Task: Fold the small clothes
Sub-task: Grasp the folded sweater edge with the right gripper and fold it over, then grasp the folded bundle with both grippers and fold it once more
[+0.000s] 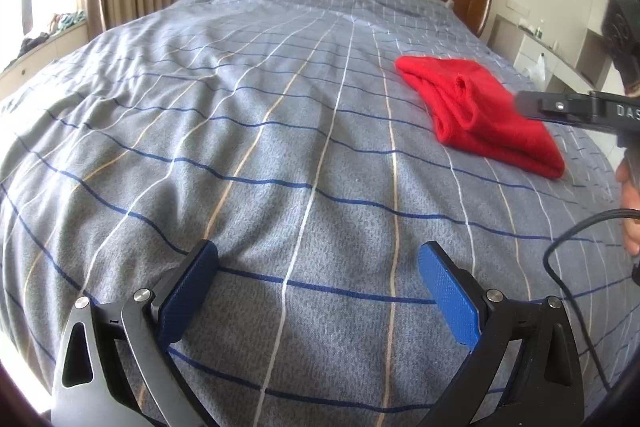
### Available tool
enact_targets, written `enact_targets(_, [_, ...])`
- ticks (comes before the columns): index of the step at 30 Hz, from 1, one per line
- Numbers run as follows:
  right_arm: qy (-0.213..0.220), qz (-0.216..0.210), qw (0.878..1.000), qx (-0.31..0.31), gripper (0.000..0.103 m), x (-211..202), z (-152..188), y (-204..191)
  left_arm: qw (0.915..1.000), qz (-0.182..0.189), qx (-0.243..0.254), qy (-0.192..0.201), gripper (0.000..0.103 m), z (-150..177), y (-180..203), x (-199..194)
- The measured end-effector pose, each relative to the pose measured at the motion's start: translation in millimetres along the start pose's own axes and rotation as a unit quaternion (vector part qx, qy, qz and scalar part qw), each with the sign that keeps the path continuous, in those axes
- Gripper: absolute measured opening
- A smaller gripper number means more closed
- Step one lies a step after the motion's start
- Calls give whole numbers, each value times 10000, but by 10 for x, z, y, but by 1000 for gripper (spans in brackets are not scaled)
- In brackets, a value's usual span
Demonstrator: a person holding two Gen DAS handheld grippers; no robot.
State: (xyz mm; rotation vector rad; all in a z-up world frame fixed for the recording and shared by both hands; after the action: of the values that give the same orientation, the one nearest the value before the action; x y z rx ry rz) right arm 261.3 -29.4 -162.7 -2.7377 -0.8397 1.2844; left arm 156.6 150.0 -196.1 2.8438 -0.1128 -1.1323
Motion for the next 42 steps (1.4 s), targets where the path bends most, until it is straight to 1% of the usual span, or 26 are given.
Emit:
enact_targets(1, [113, 115, 9999, 35, 52, -146, 8, 85, 10000, 50, -37, 50, 101, -60, 12, -27])
enact_targets(3, [99, 620, 9980, 91, 55, -249, 98, 331, 9996, 241, -89, 140, 101, -254, 89, -42])
enact_targets(5, [-440, 823, 9953, 253, 55, -82, 303, 583, 9982, 576, -61, 124, 101, -517, 250, -2])
enact_targets(6, [-750, 756, 9936, 377, 54, 21, 411, 655, 9972, 737, -34, 116, 101, -673, 345, 25])
enact_targets(7, [-855, 650, 9932, 455, 54, 56, 470, 690, 9957, 917, -7, 107, 101, -838, 449, 60])
enact_targets(8, [-738, 526, 9945, 517, 54, 13, 452, 696, 9937, 1116, 38, 68, 102, -1000, 564, 120])
enact_targets(9, [-555, 361, 9957, 645, 58, -58, 391, 720, 9913, 1315, 101, -38, 102, -1150, 687, 218])
enact_targets(10, [-362, 192, 9955, 853, 68, -132, 307, 778, 9891, 1454, 162, -195, 102, -1273, 807, 349])
enact_targets(11, [-170, 127, 9934, 1128, 73, -202, 210, 891, 9874, 1514, 239, -403, 102, -1367, 925, 515])
enact_targets(12, [40, 161, 9894, 1444, 78, -264, 110, 1046, 9853, 1543, 336, -656, 102, -1426, 1038, 704])
enact_targets(14, [350, 161, 9779, 2055, 79, -324, -66, 1382, 9843, 1364, 495, -1001, 101, -1487, 1182, 1060])
enact_targets(19, [50, -189, 9545, 2976, 79, 49, -228, 1963, 9833, 829, 669, -1479, 101, -1514, 1224, 1591])
enact_targets(21, [16, -532, 9409, 3345, 78, 236, -223, 2057, 9814, 906, 533, -1603, 101, -1514, 1198, 1665])
enact_targets(23, [-42, -886, 9269, 3647, 69, 423, -189, 2057, 9772, 1127, 338, -1770, 100, -1497, 1213, 1720])
enact_targets(24, [-71, -887, 9269, 3646, 56, 494, -193, 2033, 9754, 1244, 248, -1803, 91, -1491, 1240, 1727])
enact_targets(25, [-110, -659, 9363, 3448, 44, 532, -212, 1986, 9742, 1364, 187, -1786, 74, -1489, 1274, 1723])
enact_targets(26, [-139, -251, 9516, 3061, 37, 536, -254, 1916, 9700, 1605, 144, -1821, 30, -1481, 1328, 1730])
enact_targets(27, [-156, 266, 9674, 2514, 33, 511, -309, 1808, 9682, 1673, 127, -1854, 24, -1477, 1373, 1729])
enact_targets(28, [-136, 721, 9783, 1939, 29, 482, -371, 1673, 9728, 1518, 229, -1734, 22, -1499, 1399, 1691])
enact_targets(30, [-3, 1429, 9850, 964, 27, 397, -491, 1393, 9779, 1361, 456, -1518, 19, -1570, 1442, 1570])
enact_targets(32, [264, 1624, 9849, 546, 26, 247, -619, 1226, 9816, 1356, 432, -1274, 18, -1703, 1405, 1394])
enact_targets(36, [900, 1473, 9839, 463, 26, -167, -954, 1056, 9856, 1518, 375, -638, 19, -2107, 1310, 952])
enact_targets(39, [1089, 1296, 9840, 560, 26, -310, -1178, 1059, 9871, 1490, 416, -421, 24, -2268, 1284, 776])
enact_targets(40, [1066, 1224, 9847, 635, 29, -327, -1198, 1066, 9892, 1326, 445, -430, 36, -2258, 1271, 792])
enact_targets(41, [972, 1161, 9857, 742, 33, -301, -1193, 1105, 9915, 1125, 474, -461, 57, -2217, 1246, 834])
enact_targets(42, [823, 1121, 9865, 870, 46, -253, -1154, 1163, 9934, 904, 494, -499, 78, -2142, 1199, 878])
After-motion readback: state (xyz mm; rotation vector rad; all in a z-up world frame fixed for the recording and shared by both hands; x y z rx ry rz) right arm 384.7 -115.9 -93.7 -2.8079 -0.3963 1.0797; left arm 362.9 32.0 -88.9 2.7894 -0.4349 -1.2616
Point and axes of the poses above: each gripper's, at about its wrist camera, not at the fingertips, and x roughly the way its jaws point, y to its right, z to its underside, the point moved 6 cm from there along x, roughly the way its jaws point, and after that the axes turned 3 degrees about x, right-handed, at the moved point
